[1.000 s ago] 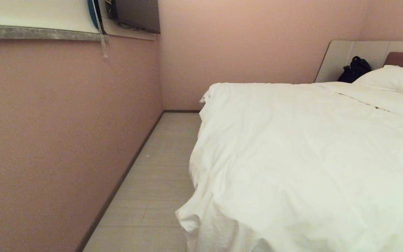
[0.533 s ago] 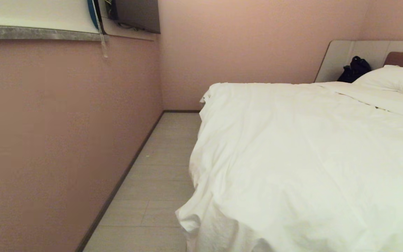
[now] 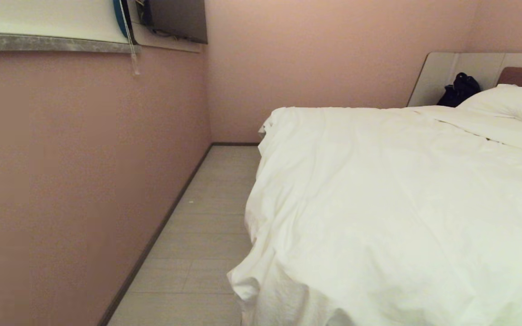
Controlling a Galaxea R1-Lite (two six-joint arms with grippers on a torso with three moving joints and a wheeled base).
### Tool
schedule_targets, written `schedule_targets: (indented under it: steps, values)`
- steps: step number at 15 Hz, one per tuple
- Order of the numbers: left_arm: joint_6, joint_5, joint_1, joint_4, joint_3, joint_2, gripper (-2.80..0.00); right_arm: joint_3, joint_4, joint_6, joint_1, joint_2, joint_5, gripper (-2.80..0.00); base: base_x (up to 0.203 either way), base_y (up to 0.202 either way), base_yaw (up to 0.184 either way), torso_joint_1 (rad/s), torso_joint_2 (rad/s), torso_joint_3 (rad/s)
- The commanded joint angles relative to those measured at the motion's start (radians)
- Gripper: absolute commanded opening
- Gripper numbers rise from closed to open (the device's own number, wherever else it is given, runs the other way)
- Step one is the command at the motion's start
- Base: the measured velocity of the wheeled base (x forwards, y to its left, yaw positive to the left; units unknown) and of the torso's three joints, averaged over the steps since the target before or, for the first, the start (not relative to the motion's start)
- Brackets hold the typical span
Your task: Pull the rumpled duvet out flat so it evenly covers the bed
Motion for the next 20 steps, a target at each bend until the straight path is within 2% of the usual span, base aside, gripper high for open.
schedule_targets:
  steps: [1,3,8,15,20]
  values:
    - [0.000,0.001,0.000,-0.001,0.000,0.000,-2.80,0.085,-0.013,-0.090,-0.001,-0.115,0.006,-2.80,0.000,0.000,0.000,0.000,0.00,0.000]
    - [0.000,-0.001,0.000,-0.001,0.000,0.000,-2.80,0.173,-0.028,-0.170,-0.001,-0.173,0.015,-2.80,0.000,0.000,0.000,0.000,0.00,0.000]
    - [0.000,-0.001,0.000,-0.001,0.000,0.000,-2.80,0.383,-0.178,-0.197,-0.001,-0.175,0.024,-2.80,0.000,0.000,0.000,0.000,0.00,0.000]
    - [0.000,-0.001,0.000,-0.001,0.000,0.000,-2.80,0.549,-0.307,-0.233,-0.001,-0.175,0.025,-2.80,0.000,0.000,0.000,0.000,0.00,0.000]
    - [0.000,0.001,0.000,-0.001,0.000,0.000,-2.80,0.549,-0.275,-0.231,-0.001,-0.176,0.027,-2.80,0.000,0.000,0.000,0.000,0.00,0.000]
